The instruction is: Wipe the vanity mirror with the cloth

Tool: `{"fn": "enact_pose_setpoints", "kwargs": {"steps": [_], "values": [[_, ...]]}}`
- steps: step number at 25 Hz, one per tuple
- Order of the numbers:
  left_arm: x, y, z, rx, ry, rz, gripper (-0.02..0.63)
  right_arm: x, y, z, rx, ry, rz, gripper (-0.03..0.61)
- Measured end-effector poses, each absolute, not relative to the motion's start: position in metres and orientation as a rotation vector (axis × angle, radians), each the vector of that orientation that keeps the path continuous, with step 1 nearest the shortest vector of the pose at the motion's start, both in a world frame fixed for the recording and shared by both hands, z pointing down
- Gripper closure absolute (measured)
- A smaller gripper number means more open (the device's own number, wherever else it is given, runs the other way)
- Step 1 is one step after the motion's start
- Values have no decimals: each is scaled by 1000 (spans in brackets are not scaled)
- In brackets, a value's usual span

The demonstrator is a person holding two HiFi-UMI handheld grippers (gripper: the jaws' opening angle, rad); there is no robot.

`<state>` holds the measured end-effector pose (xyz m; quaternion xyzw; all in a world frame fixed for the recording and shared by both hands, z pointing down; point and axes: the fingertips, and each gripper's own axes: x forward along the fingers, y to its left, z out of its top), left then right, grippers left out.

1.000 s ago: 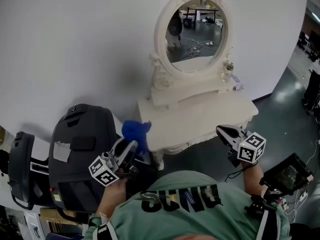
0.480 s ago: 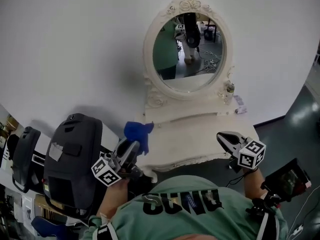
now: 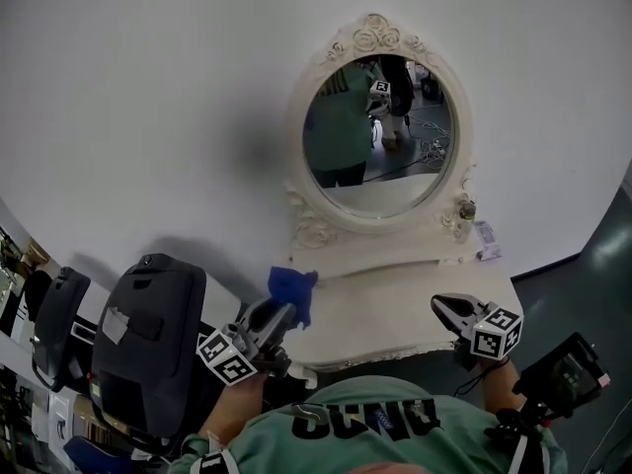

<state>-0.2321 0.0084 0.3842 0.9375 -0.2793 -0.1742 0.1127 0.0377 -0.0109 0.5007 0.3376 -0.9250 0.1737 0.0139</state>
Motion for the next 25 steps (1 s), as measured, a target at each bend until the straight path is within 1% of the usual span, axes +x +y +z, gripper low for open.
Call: {"fn": "enact_pose_setpoints", "kwargs": {"steps": [5, 11, 15, 19, 21, 25], "values": [[-254, -41, 383, 2818, -753, -526, 492, 11, -49, 483, 1118, -2845, 445, 566], [-292, -102, 353, 3029, -726, -490, 492, -12, -93, 456, 1299, -2761, 371, 566], [-291, -137, 341, 3276, -733, -325, 492, -29, -116, 460, 1362, -2763, 355, 566], [-272, -173, 318, 3446, -831, -188, 492, -38, -133, 465, 1306, -2740, 299, 566], [-255, -194, 303, 3533, -954, -46, 492, -26, -146, 456, 1293, -2743, 294, 566], [-209, -234, 274, 3625, -1349, 364, 492, 9, -176, 444, 1256, -2799, 309, 566]]}}
